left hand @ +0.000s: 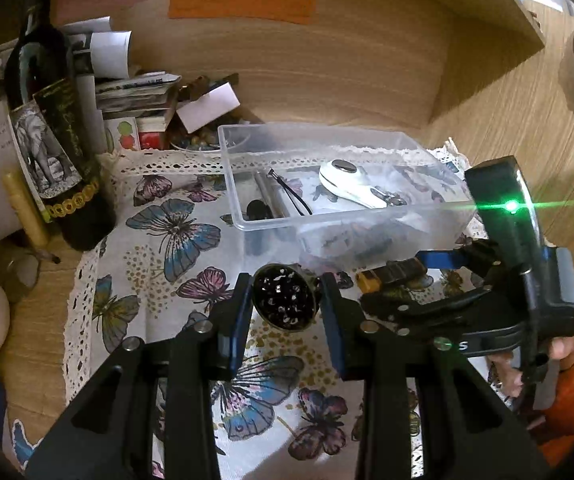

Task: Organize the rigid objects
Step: 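Grasp the black round grinder with the left tool while the right grasps the black-gold cylinder, then carry the grinder and cylinder over the box and open both tools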

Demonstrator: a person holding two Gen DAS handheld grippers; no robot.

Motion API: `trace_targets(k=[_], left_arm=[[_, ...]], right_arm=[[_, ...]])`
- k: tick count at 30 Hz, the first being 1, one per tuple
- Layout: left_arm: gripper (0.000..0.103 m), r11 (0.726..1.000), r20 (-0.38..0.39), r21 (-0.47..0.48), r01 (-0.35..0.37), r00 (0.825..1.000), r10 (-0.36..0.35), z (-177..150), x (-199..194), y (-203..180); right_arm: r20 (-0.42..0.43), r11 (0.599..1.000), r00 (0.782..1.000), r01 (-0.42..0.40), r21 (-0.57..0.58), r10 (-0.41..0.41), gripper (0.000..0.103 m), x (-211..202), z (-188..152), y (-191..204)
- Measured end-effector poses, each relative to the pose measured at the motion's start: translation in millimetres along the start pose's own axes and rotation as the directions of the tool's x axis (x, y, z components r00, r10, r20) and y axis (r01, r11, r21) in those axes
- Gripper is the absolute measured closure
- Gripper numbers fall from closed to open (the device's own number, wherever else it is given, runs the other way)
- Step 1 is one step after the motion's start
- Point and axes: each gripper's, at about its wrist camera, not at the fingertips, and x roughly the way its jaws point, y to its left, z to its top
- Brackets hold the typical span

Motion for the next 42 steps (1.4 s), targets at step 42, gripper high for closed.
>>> trace_targets(k=[42], left_arm=[[0.07,0.995,0.087,0.014,-0.098,0.992,0.096,73.5,12.4,-12.8]], right_arm=[[0.332,0.998,0.942,0.054,0.01,-0.054,0.021,-84.5,47.0,-31.6]])
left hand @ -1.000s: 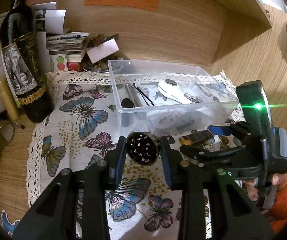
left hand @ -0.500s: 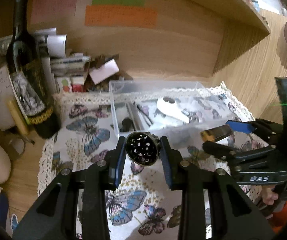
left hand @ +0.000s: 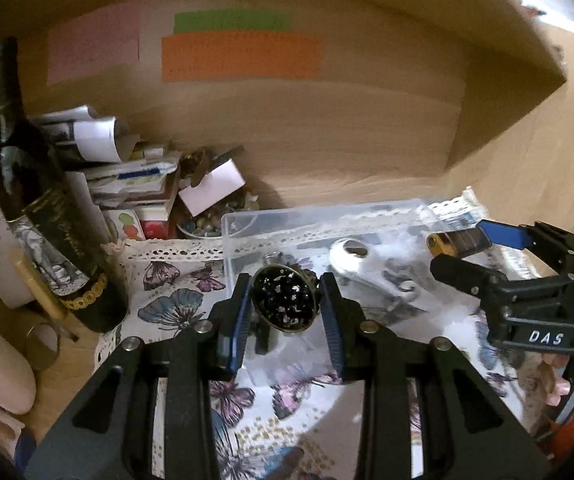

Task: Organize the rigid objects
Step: 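Carry the grinder and cylinder over the box and open both tools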

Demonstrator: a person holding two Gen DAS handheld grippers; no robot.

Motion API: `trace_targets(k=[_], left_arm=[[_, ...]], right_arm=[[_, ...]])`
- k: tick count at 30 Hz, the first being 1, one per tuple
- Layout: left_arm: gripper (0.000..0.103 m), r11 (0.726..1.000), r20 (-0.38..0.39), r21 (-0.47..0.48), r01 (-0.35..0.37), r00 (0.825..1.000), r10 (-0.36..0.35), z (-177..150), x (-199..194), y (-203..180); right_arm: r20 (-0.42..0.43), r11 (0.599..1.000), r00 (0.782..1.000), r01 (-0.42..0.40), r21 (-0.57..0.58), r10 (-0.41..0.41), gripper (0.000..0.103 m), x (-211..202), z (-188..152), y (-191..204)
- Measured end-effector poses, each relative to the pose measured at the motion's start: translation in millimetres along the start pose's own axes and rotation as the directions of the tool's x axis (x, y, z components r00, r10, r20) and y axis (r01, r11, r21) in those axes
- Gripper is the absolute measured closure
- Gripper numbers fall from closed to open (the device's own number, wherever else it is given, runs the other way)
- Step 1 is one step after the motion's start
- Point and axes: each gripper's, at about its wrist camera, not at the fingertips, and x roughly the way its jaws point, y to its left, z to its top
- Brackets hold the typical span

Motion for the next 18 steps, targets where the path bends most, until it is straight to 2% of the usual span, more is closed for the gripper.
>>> trace_targets(k=[7,12,15,18], left_arm=[[0.07,1.0,-0.124,-0.021,0.008,0.992,-0.01,-8.1,45.7,6.4],[0.068,1.0,-0.113,0.018,0.004,0.994,-0.002,-12.0,44.5,-1.2],[0.059,0.999,-0.109,0.033,0.001,0.994,0.002,-11.4,43.4,-5.2],[0.054,0.999,-0.091,0.033,0.001,0.996,0.002,-9.9,36.8,-5.9]], right_arm=[[-0.119,0.998,0.992,-0.055,-0.023,0.052,0.021,51.5,-6.1,7.6],[-0.136,0.997,0.989,-0.069,-0.029,0.064,0.021,59.9,-8.0,9.0],[-0.14,0.997,0.988,-0.076,-0.03,0.071,0.021,58.1,-7.8,8.2],[-0.115,0.997,0.992,-0.063,-0.034,0.059,0.02,49.0,-7.3,8.0]])
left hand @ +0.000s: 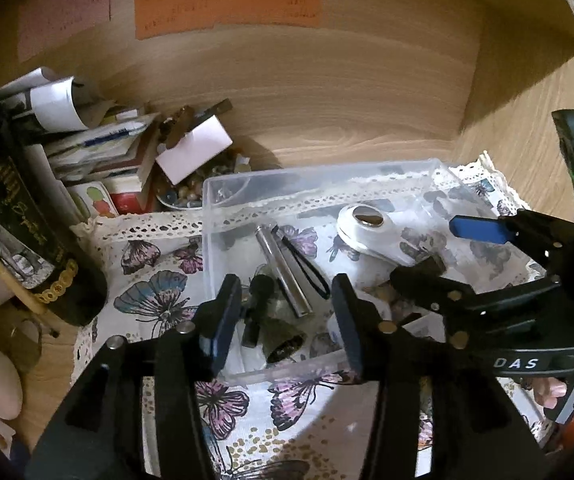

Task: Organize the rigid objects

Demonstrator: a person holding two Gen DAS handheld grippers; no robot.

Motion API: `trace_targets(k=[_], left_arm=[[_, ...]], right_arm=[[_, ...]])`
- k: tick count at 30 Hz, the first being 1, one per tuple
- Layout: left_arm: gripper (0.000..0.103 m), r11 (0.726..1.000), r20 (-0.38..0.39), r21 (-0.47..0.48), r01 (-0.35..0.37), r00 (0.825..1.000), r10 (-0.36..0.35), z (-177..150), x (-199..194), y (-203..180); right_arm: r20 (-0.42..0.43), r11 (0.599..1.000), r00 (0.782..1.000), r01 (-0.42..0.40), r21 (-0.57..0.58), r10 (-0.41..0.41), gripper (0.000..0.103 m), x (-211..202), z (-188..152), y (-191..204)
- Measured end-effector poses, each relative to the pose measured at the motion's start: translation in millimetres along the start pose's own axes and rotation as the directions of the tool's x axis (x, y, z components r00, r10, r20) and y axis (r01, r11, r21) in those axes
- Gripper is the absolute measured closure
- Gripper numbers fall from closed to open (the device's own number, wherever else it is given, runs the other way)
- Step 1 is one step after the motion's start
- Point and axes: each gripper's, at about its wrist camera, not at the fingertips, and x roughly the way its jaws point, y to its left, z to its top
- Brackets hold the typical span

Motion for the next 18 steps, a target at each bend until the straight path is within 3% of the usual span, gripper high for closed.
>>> trace_targets(k=[6,9,14,18], left_arm=[[0.05,1.0,0.07,-0.01,0.012,0.997,-0.011,1.8,-28.5,-1.5],[0.042,1.0,0.132,-0.008,0.002,0.991,-0.001,0.7,-51.7,-5.3],[0.028,1.0,0.241,0.008,-0.007,0.971,0.005,-6.1,-95.8,-15.6],[0.015,1.0,0.316,0.014,-0.015,0.949,0.01,-16.2,-128.2,-25.7]], right_arm=[[0.088,1.0,0.996,0.024,-0.012,-0.023,0.018,-36.3,0.9,2.9],[0.146,0.999,0.989,0.037,-0.014,-0.035,0.015,-59.7,-1.7,4.4],[0.257,0.999,0.965,0.051,0.006,-0.051,0.001,-104.8,-13.6,6.5],[0.337,0.996,0.938,0.084,0.012,-0.083,0.0,-138.8,-26.0,10.7]])
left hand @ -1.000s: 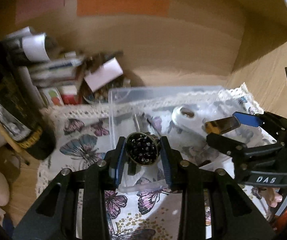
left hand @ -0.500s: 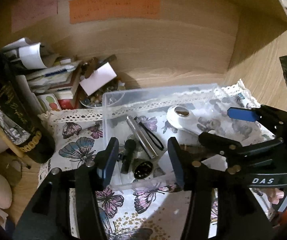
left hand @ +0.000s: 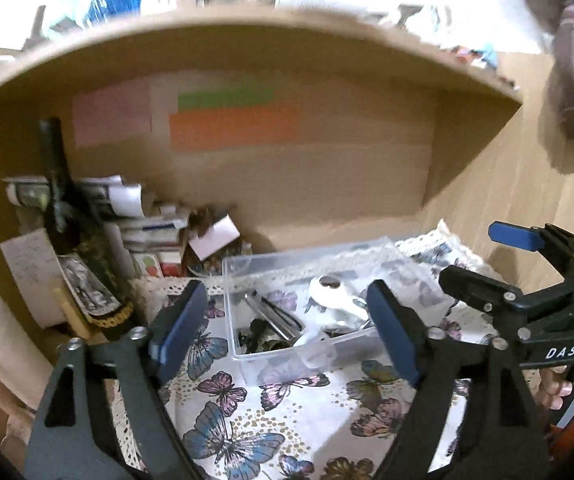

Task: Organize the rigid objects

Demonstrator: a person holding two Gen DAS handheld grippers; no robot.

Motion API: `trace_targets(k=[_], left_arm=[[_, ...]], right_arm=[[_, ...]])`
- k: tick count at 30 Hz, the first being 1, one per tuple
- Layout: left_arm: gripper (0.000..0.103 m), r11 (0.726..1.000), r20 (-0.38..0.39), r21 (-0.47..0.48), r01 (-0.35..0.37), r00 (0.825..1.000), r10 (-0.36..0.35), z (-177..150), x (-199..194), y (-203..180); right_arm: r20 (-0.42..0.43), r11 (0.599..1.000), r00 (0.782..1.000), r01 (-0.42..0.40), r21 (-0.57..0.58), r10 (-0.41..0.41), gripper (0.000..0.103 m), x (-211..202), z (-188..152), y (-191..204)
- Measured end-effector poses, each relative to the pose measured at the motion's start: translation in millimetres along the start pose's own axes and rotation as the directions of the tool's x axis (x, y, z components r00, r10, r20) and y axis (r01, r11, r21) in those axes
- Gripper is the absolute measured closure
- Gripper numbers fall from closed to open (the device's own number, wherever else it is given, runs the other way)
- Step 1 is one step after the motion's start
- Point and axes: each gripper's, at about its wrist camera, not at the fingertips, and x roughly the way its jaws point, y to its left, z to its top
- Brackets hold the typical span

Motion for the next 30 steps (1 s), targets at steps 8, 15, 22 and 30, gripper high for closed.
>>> trace_targets(k=[8,15,22,30], left_arm=[[0.002,1.0,0.092,0.01,-0.017,0.996,0.016,-2.7,-49.6,-15.5],[0.001,1.0,0.132,0.018,-0.011,0.991,0.009,-2.7,-68.6,-24.9],[0.001,1.0,0.151,0.018,-0.013,0.988,0.01,-2.0,-74.6,-28.9],[0.001,1.0,0.151,0.005,-0.007,0.988,0.006,-1.2,-74.2,-26.7]], right_arm=[[0.111,0.999,0.994,0.016,0.039,-0.02,0.0,-49.9,-3.5,-3.5],[0.151,0.999,0.988,0.014,0.051,-0.022,0.0,-71.7,-9.7,-1.1],[0.153,0.998,0.988,0.002,0.062,-0.012,0.0,-74.4,-11.7,-2.3],[0.153,0.998,0.988,-0.001,0.064,-0.008,0.0,-74.0,-12.1,-2.4]])
